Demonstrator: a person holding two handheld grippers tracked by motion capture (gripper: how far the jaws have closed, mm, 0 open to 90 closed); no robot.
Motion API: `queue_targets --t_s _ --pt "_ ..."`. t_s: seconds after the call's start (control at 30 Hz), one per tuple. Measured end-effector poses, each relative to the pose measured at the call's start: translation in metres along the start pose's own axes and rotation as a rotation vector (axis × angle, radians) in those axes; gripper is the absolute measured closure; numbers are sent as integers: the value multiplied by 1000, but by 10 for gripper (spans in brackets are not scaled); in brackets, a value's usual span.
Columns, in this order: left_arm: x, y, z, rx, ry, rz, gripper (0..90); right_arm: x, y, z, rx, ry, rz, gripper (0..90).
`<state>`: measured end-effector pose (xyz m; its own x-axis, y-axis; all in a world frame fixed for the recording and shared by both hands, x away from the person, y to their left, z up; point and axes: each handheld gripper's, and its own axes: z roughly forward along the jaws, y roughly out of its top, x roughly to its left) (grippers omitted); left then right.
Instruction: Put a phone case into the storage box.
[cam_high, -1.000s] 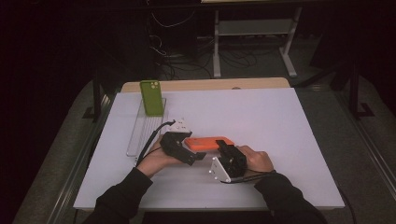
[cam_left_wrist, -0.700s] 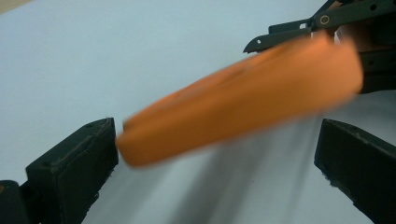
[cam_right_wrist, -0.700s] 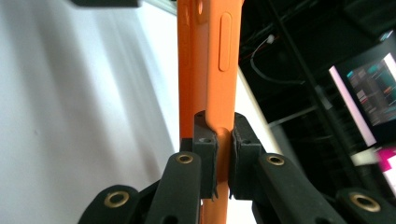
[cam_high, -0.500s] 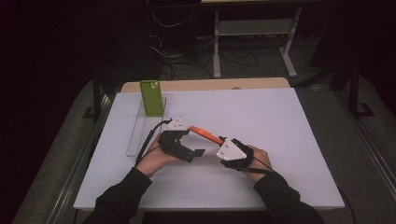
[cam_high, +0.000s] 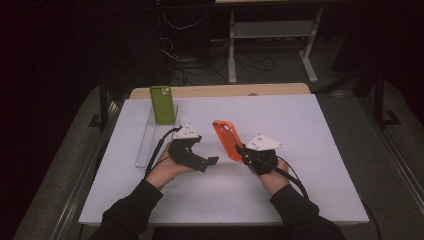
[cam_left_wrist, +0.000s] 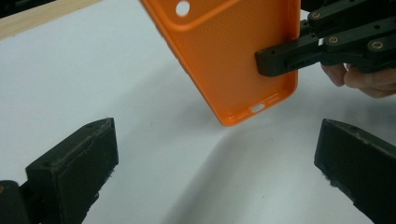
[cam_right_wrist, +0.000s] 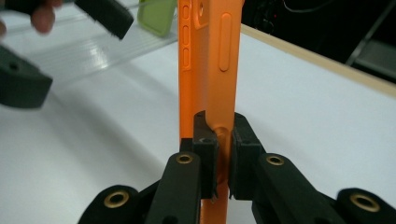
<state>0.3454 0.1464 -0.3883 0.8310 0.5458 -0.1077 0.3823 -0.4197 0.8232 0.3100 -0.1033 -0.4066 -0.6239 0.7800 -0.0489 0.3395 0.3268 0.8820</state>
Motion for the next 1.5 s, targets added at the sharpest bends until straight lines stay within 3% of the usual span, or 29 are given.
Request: queue_targets --t_s 0.13,0.4,0.6,0.77,0.93,1.03,1.27,1.37,1.5 --pt "0 3 0 -23 -1 -28 0 -4 -1 1 5 -8 83 819" --pt "1 17 0 -69 26 -53 0 4 0 2 14 -18 125 819" --pt "0 25 3 -100 28 -78 0 14 2 5 0 -15 105 818" --pt "2 28 9 -113 31 -93 0 22 4 6 0 -1 120 818" --pt "2 31 13 -146 4 -119 0 27 4 8 3 8 111 818" --pt "1 34 16 -157 2 -109 0 31 4 9 2 12 107 818" --pt "-3 35 17 -176 27 -139 0 35 4 12 9 15 113 816" --pt "-6 36 18 -183 35 -140 0 37 3 12 15 18 91 815" --pt "-4 37 16 -197 45 -142 88 37 2 11 13 16 96 814"
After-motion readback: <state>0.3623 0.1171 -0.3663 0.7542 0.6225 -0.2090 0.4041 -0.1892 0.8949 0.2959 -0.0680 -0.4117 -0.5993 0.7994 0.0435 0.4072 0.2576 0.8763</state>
